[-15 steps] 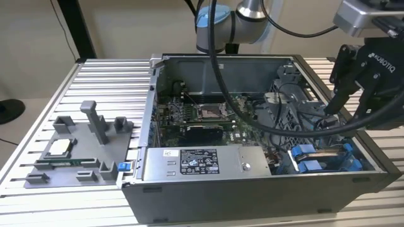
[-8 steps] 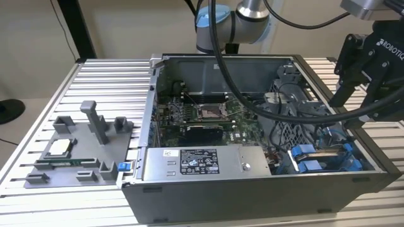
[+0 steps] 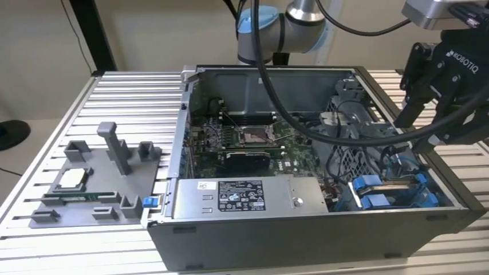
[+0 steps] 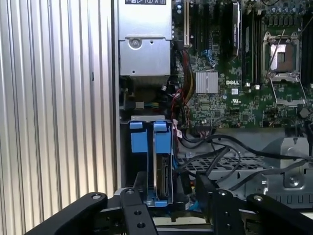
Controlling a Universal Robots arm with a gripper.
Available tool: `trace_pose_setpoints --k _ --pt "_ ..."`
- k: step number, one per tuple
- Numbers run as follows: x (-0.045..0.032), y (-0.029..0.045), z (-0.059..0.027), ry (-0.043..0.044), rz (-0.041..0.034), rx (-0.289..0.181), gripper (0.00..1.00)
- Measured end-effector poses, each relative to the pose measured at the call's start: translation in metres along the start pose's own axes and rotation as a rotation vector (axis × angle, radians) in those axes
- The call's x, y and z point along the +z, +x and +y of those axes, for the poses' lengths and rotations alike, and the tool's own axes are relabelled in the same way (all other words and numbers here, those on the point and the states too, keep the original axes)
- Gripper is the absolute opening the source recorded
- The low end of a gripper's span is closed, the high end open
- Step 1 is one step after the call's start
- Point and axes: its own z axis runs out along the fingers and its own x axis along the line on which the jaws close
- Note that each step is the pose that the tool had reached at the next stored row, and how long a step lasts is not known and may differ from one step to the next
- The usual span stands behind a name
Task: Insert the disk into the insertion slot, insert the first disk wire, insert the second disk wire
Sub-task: 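Insert the disk into the insertion slot, then insert the first disk wire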
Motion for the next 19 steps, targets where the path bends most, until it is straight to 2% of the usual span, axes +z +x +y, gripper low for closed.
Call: trace_pose_setpoints --k 5,12,16,19 --pt "0.0050 -0.0108 0.0004 0.0169 -0.0007 -0.006 1.00" --pt "0.0118 -0.0156 0.0005 0.0517 -0.0021 -0.027 1.00" --pt "0.0163 -0.0160 0.0004 0.0634 -0.0023 -0.043 1.00" --pt "0.0178 -0.0136 0.0003 0.0637 -0.0025 -0.048 1.00"
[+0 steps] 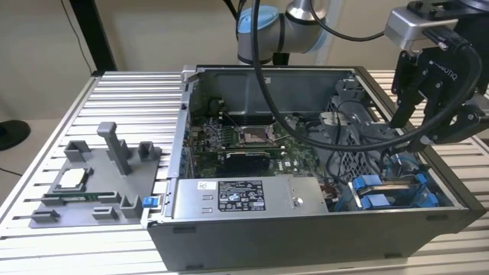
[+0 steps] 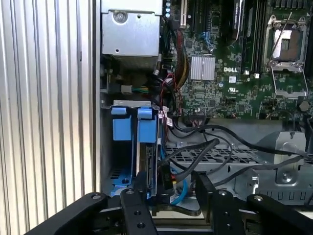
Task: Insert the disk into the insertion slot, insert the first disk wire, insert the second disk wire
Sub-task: 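Insert the first disk wire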
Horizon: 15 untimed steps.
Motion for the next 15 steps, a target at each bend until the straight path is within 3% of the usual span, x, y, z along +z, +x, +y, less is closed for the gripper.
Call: trace_pose_setpoints --k 5,11,15 --pt "0.0047 0.0071 0.0006 0.0023 -0.0016 -0.011 1.00" --pt "0.0113 0.0077 0.0043 0.0168 -0.0038 -0.047 1.00" --pt "0.0120 0.0076 0.0051 0.0179 -0.0067 -0.062 1.00"
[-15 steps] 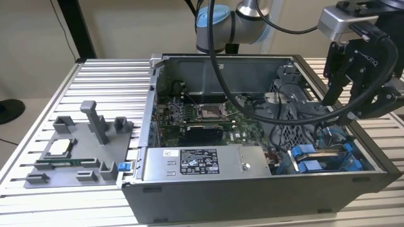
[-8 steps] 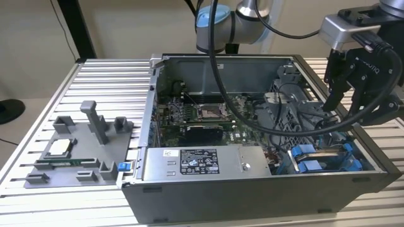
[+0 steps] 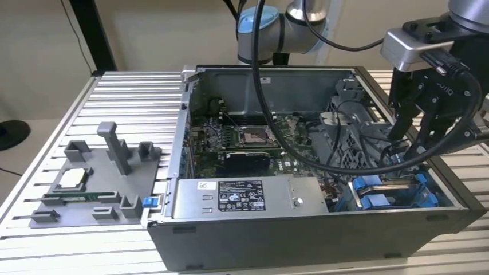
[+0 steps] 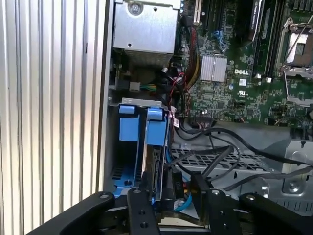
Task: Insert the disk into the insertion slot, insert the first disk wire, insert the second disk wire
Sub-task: 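Insert the first disk wire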
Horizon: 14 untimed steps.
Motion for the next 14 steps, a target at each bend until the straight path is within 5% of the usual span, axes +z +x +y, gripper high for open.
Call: trace_pose_setpoints --k 14 --pt "0.0008 -0.0015 0.0000 0.0034 -0.0082 -0.034 1.00"
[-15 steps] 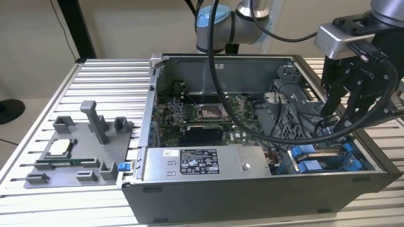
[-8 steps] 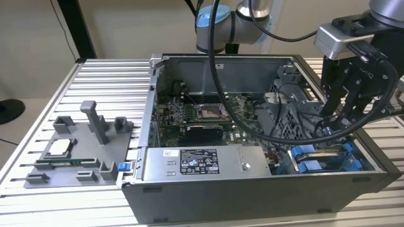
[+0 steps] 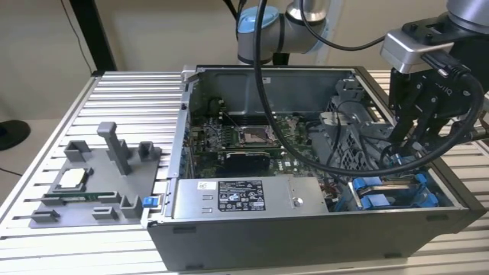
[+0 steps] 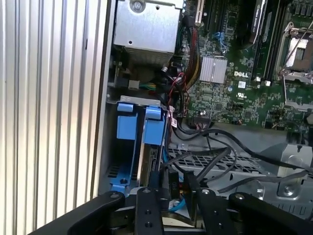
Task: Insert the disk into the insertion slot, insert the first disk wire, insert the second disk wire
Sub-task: 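Insert the first disk wire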
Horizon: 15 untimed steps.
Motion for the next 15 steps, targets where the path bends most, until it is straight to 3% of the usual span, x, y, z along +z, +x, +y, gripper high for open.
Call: trace_pose_setpoints --k 10,11,15 --pt "0.0004 -0.0003 0.0000 0.0026 -0.0003 -0.003 1.00" --pt "0.0005 -0.0003 0.0000 0.0029 -0.0003 -0.003 0.00" --pt "0.0009 -0.0002 -0.0013 0.0034 -0.0010 -0.003 0.00"
